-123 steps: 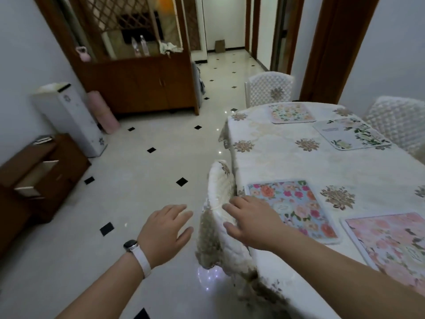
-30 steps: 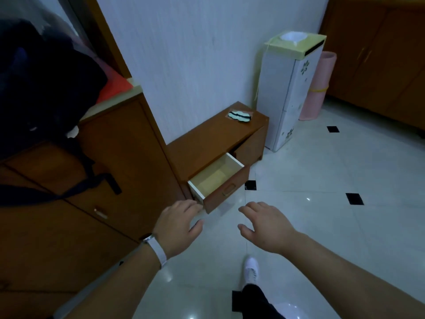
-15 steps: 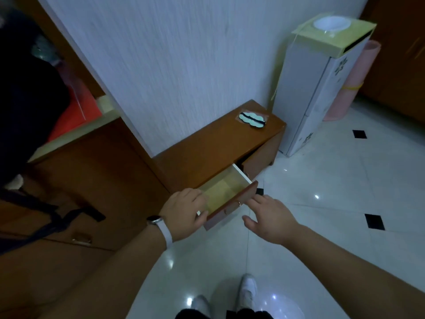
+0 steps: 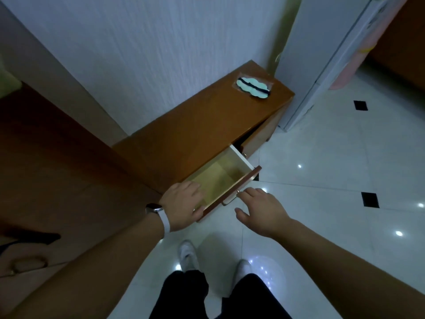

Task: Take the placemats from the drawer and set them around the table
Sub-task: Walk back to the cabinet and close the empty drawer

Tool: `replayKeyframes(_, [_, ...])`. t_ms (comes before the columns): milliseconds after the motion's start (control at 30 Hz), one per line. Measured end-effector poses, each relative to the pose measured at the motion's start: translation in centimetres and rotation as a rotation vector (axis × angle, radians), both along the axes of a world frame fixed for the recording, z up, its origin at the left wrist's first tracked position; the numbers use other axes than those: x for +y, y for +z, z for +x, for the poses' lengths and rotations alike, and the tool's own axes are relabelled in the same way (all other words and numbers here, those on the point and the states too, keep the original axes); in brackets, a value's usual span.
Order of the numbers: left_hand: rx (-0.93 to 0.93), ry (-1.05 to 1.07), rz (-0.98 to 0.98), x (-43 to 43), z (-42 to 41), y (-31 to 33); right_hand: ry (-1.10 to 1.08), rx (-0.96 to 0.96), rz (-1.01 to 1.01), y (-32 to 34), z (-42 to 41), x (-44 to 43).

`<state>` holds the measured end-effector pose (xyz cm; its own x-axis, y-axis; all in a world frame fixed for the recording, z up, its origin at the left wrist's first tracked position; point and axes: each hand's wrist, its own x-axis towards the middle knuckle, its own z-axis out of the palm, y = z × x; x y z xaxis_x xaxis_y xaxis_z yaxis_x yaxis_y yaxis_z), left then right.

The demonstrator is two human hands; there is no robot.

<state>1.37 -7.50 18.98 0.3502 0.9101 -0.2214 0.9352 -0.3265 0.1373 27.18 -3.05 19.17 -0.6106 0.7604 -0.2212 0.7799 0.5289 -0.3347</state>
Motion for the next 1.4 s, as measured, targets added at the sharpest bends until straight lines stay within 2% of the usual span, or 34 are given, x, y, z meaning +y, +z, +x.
replayKeyframes(100, [-0.018, 0.02, 0.02, 1.4, -1.5, -5.3, 0.002, -0.001, -0.001, -6.4, -1.8, 1.6])
replayKeyframes(300, [-0.033, 0.258, 0.153, 5.4, -5.0, -15.8, -0.045, -0.037, 0.067, -19.9, -3.9, 3.3])
replayKeyframes(433, [0.003, 0.221, 0.158, 7.8, -5.9, -22.6, -0.084, -0.01, 0.172, -26.7, -4.7, 4.0])
replayKeyframes(533, [0.031, 0.184, 0.174, 9.9, -5.9, -25.8, -0.019, 0.029, 0.244, -29.9, -4.9, 4.8])
replayKeyframes(733, [0.014, 0.225, 0.227, 12.9, -6.7, -28.5, 0.047, 0.143, 0.299, -33.3, -5.2, 5.7])
replayKeyframes(900, [0.005, 0.256, 0.176, 12.9, -6.6, -28.6, 0.089, 0.25, 0.393, -35.4, -4.9, 6.1])
replayKeyframes(1033, [-0.063, 0.282, 0.129, 12.7, -6.7, -28.0, 0.128, 0.275, 0.408, -35.7, -4.8, 6.1])
replayKeyframes(1400, [-0.069, 0.277, 0.15, 12.5, -6.8, -28.3, 0.21, 0.233, 0.463, -35.7, -5.6, 7.5])
